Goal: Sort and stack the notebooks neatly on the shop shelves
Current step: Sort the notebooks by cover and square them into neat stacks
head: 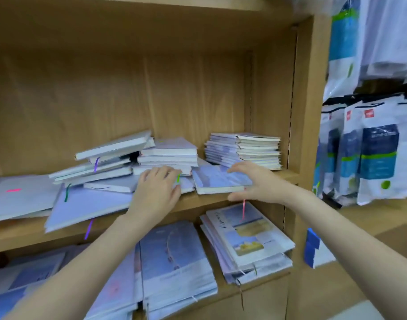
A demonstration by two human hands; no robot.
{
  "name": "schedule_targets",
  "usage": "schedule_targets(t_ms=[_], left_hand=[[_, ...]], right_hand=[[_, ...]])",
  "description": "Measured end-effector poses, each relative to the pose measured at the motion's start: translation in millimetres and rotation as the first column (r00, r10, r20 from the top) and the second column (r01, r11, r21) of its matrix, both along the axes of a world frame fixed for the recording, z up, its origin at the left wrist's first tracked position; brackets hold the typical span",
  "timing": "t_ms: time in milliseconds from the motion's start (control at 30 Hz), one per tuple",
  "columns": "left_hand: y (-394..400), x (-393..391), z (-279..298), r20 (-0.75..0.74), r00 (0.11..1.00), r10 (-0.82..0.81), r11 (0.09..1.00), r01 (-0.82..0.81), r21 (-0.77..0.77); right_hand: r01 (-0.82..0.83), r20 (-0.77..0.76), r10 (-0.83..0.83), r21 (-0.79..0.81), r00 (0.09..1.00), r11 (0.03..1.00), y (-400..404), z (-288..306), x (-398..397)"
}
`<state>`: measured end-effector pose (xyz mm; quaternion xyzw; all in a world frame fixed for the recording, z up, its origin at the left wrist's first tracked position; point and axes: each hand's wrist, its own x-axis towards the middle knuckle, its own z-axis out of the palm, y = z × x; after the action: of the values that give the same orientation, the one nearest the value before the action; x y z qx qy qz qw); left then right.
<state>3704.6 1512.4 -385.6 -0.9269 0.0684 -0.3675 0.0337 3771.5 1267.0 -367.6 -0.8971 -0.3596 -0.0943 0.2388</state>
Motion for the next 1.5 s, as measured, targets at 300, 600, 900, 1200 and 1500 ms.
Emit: schedule_targets(t_ms=[300, 600, 900, 1200, 1500], left_hand=[[6, -13, 5, -0.218, 0.975, -0.035, 0.921, -0.053, -0.386], [0, -18, 23, -0.263, 0.939, -0.22, 0.758, -0.005, -0.652], [56, -103, 82, 0.612, 0.698, -0.372, -0.609, 0.315, -0.728], [224, -186, 67, 0.242, 0.969, -0.041, -0.211, 0.228, -0.95], [246, -206, -1, 0.108, 0.991, -0.075, -0.295, 0.081, -0.952]], right_hand=[[0.31, 0.448, -0.353, 0.169, 0.822, 0.936, 14, -22, 4], [-0.047, 0.723, -0.348, 0.464, 0.597, 0.884, 28, 40, -39], [-0.41, 0.381, 0.168, 0.747, 0.909, 0.523, 135, 132, -109], [-0.344, 0.41, 0.263, 0.135, 0.873, 0.929, 273, 84, -103], [-0.222, 0.221, 0.464, -0.654, 0.858, 0.723, 346, 27, -142]])
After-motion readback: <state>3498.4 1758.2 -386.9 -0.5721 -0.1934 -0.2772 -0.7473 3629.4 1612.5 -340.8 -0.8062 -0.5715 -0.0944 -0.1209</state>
